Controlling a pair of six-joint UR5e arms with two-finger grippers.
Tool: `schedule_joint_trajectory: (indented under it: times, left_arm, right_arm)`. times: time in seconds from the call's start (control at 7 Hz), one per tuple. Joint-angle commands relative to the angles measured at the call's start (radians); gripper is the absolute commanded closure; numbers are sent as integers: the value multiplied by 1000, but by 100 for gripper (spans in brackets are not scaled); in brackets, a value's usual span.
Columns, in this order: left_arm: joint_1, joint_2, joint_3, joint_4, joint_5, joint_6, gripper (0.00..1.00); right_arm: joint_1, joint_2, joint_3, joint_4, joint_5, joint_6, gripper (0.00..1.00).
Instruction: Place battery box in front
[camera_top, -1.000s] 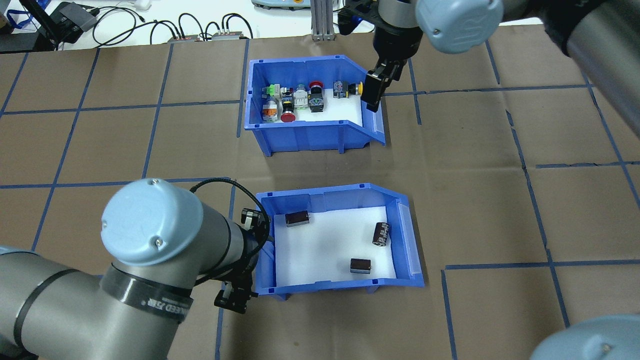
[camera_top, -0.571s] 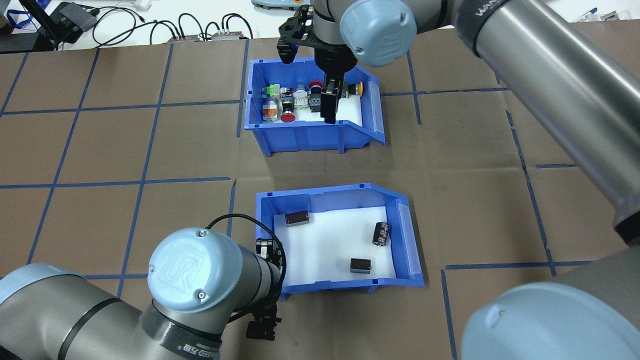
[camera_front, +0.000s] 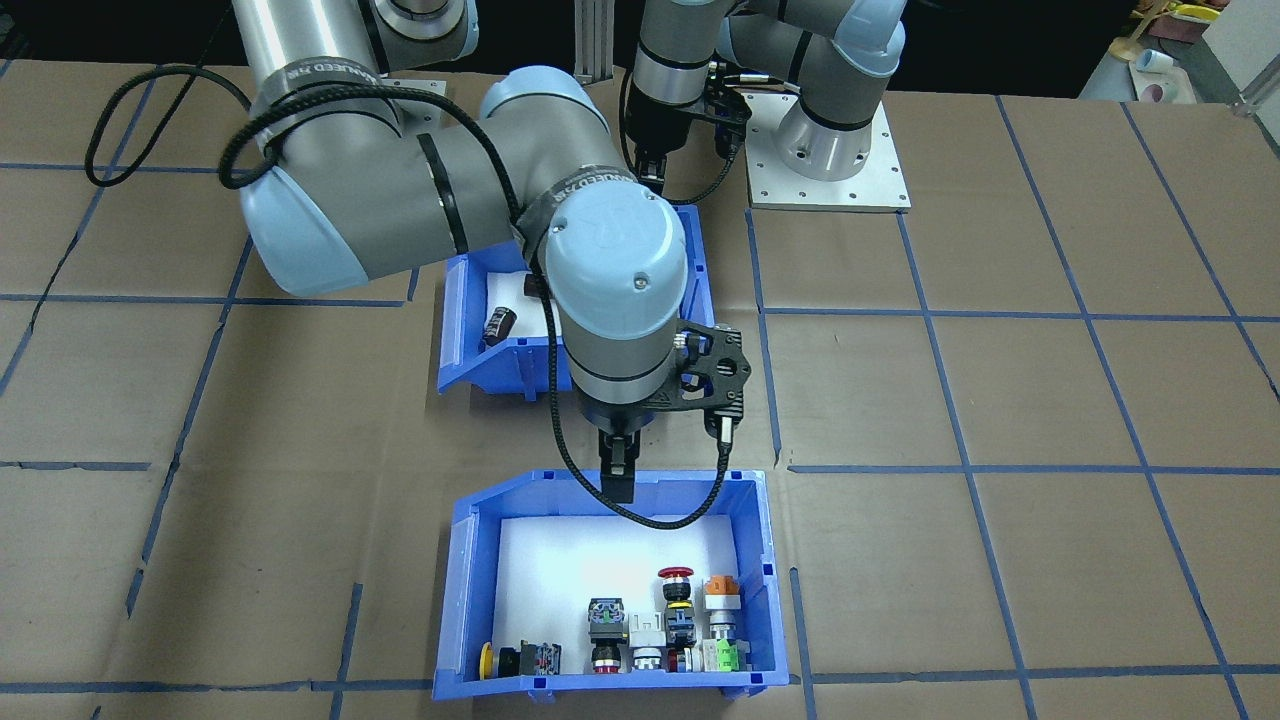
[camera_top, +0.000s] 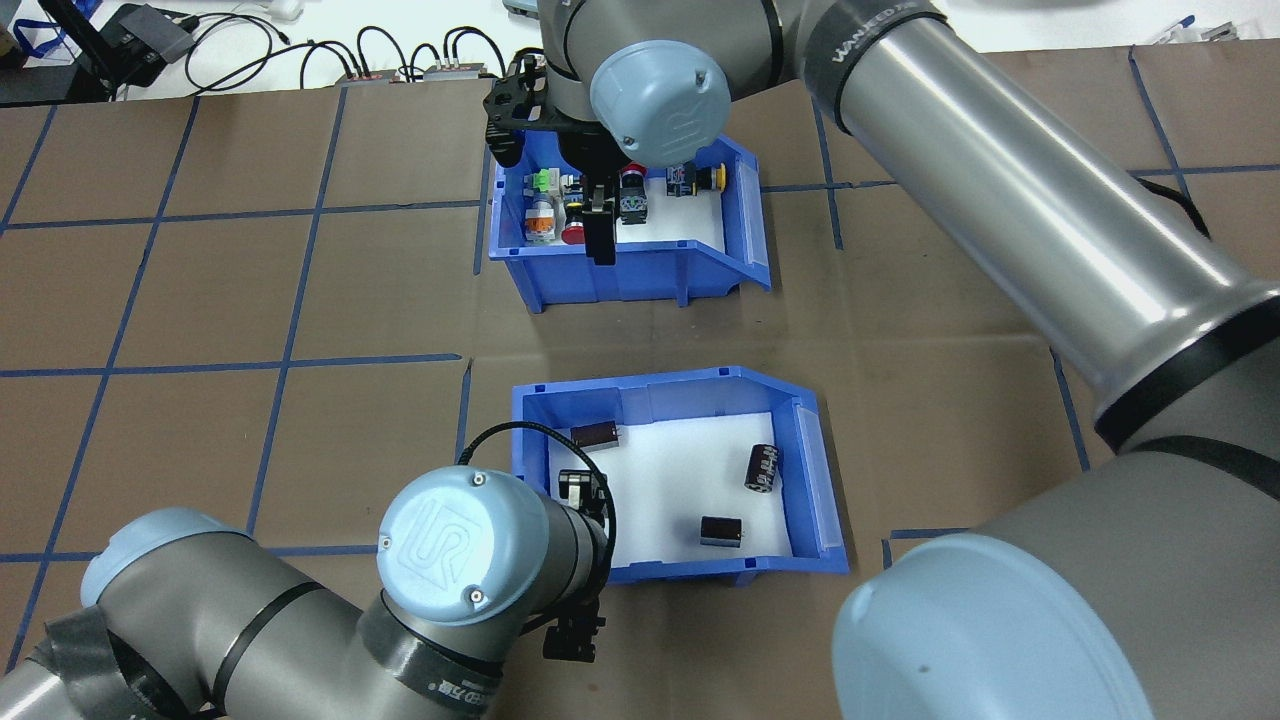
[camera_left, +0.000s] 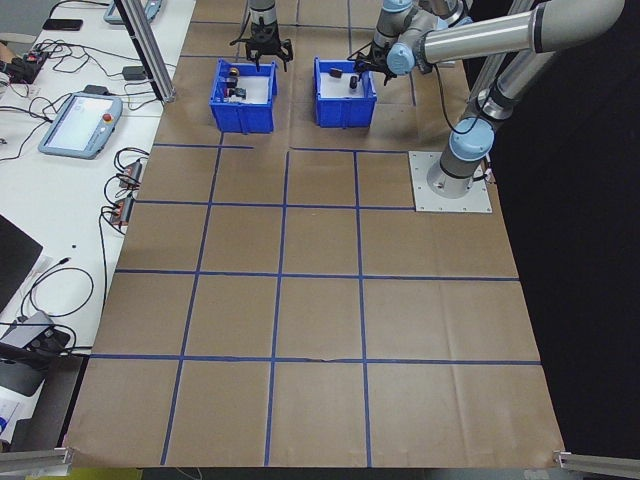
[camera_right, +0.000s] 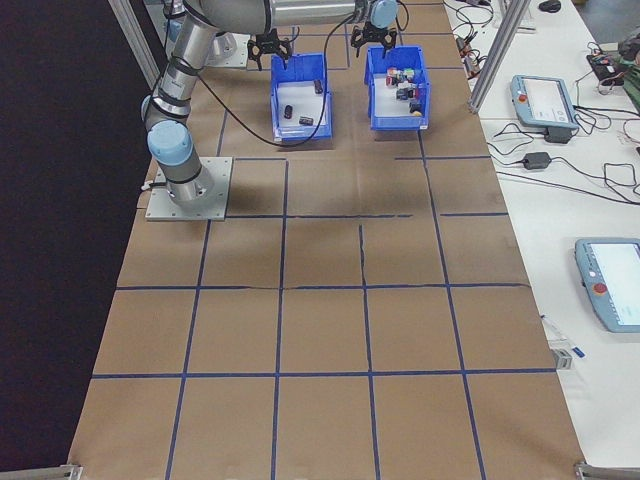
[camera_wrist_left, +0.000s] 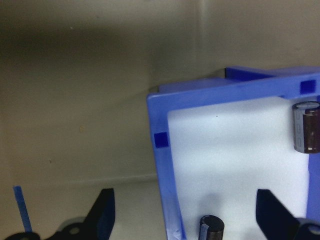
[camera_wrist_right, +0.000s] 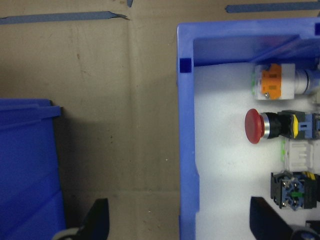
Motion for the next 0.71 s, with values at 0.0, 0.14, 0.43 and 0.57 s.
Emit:
schedule_joint_trajectory:
  times: [0.0, 0.14, 0.43, 0.57]
  left_arm:
    - [-10, -43, 6, 5, -13, -79, 2]
    - [-12, -64, 12, 8, -13, -102, 2]
    - [-59, -131, 33, 66, -5, -148, 2]
    - [-68, -153, 33, 97, 1, -159, 3]
  right_arm:
    - [10, 72, 8, -96, -25, 0, 0]
    - [13, 78, 24, -99, -33, 2, 0]
    - [15, 58, 46, -103, -94, 16, 35]
    - [18, 60, 45, -103, -117, 17, 61]
